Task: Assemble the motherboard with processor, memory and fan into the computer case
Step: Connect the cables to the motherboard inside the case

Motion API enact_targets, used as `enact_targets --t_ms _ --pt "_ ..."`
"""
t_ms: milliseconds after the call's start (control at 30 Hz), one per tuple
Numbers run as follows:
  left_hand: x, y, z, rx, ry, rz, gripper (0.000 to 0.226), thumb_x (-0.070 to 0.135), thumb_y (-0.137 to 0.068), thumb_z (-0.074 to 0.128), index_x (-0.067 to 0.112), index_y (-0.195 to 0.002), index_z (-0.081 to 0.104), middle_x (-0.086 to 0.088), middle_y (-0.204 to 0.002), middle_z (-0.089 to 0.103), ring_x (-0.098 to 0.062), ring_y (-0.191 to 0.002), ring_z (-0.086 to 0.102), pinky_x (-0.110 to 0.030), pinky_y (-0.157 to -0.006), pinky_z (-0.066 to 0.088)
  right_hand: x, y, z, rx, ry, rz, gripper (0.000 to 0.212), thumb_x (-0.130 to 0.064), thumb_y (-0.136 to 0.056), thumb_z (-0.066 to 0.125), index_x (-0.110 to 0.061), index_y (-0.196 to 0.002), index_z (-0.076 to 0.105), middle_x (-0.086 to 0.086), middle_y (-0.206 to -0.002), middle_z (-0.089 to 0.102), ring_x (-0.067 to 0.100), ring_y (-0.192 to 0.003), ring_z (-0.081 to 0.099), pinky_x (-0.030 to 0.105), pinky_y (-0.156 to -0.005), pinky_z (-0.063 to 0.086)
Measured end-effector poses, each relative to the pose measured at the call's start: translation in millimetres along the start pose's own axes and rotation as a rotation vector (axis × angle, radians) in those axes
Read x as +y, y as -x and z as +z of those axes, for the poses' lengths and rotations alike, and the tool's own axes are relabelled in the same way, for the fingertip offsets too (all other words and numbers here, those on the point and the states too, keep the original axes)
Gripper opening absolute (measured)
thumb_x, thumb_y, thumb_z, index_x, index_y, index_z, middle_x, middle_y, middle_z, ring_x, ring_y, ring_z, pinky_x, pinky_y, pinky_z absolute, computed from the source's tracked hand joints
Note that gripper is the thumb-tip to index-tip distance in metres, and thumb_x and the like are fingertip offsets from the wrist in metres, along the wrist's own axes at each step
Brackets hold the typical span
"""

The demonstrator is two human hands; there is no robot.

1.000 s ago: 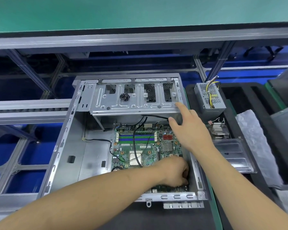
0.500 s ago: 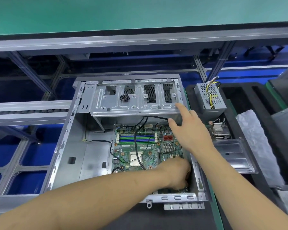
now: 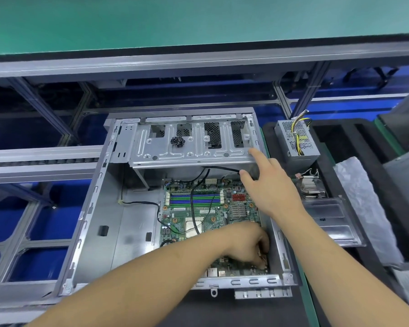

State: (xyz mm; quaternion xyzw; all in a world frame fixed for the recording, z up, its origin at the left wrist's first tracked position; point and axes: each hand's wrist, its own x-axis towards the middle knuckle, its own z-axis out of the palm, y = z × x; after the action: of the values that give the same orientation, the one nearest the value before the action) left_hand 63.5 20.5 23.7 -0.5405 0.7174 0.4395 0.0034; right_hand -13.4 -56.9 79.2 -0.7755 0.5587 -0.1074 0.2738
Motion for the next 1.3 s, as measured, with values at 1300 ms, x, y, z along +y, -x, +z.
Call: enact_targets --t_ms 1300 --pt "12 -3 11 0.145 -0.181 -0.166 0.039 0.027 -0.083 0.068 0.02 -0.055 0.042 0.005 -0.058 0.043 -0.024 -0.061 0.048 -0.026 -0.052 0.037 2 -1 0 -0.005 -0.012 -0.007 0.056 -0.049 -0.101 0.046 -0.043 -0.153 0.026 0.002 -0.135 0.046 0.032 -0.109 0.059 0.046 -0.088 0.053"
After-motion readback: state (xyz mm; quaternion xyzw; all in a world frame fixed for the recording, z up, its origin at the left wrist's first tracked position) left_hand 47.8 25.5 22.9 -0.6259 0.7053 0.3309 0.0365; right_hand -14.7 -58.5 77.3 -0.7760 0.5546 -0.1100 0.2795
